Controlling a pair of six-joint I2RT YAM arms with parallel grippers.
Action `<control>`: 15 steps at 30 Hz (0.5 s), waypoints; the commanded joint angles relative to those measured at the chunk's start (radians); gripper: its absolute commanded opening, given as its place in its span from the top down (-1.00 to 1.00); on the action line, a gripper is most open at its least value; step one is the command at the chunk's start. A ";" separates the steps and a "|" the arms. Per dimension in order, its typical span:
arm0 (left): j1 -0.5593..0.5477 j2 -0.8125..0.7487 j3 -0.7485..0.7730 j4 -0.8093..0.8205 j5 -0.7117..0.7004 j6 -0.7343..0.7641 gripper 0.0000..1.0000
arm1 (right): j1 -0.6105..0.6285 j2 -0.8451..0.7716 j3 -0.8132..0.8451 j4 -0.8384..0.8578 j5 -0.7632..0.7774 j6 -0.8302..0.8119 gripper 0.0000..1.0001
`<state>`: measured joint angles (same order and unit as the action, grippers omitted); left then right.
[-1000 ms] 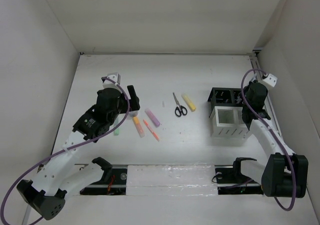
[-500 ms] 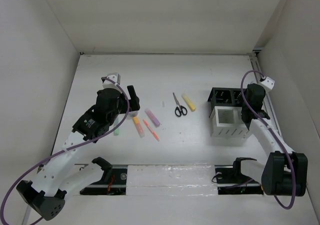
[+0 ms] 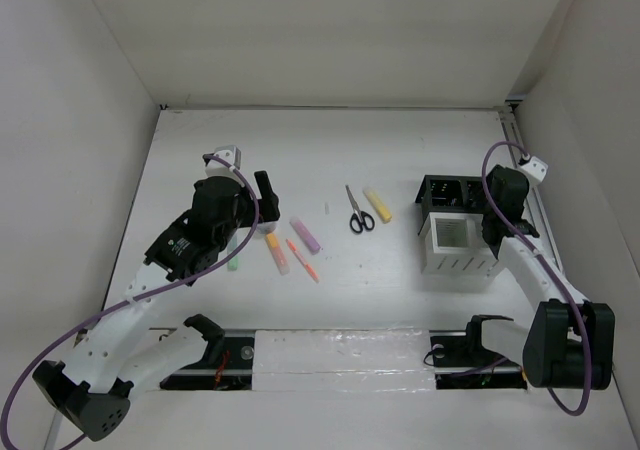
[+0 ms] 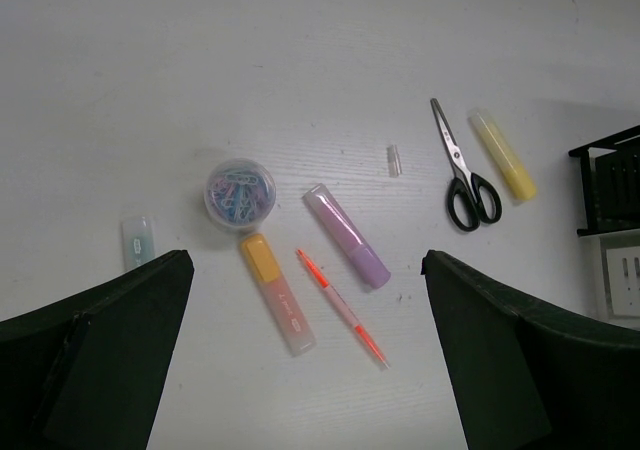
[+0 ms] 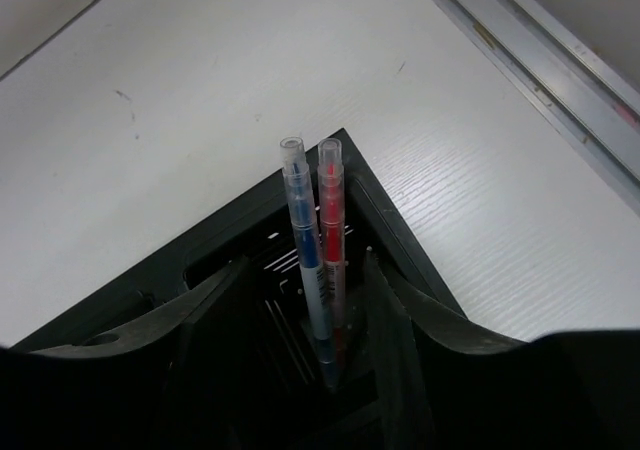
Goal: Sort the stationery into containers
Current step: Place the pen in the storage box.
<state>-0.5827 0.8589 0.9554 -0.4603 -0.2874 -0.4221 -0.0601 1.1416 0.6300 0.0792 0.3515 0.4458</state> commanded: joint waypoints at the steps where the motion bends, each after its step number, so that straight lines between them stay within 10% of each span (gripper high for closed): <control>1: -0.002 -0.009 -0.009 0.029 0.005 0.016 -0.98 | -0.009 -0.017 0.013 0.013 -0.025 0.013 -0.11; 15: -0.002 0.023 0.000 0.020 -0.035 -0.003 -0.98 | 0.009 -0.273 0.105 -0.065 -0.300 0.022 -0.74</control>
<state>-0.5827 0.8688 0.9554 -0.4603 -0.2951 -0.4202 -0.0586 0.9112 0.6754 0.0078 0.1642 0.4644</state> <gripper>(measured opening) 0.989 0.850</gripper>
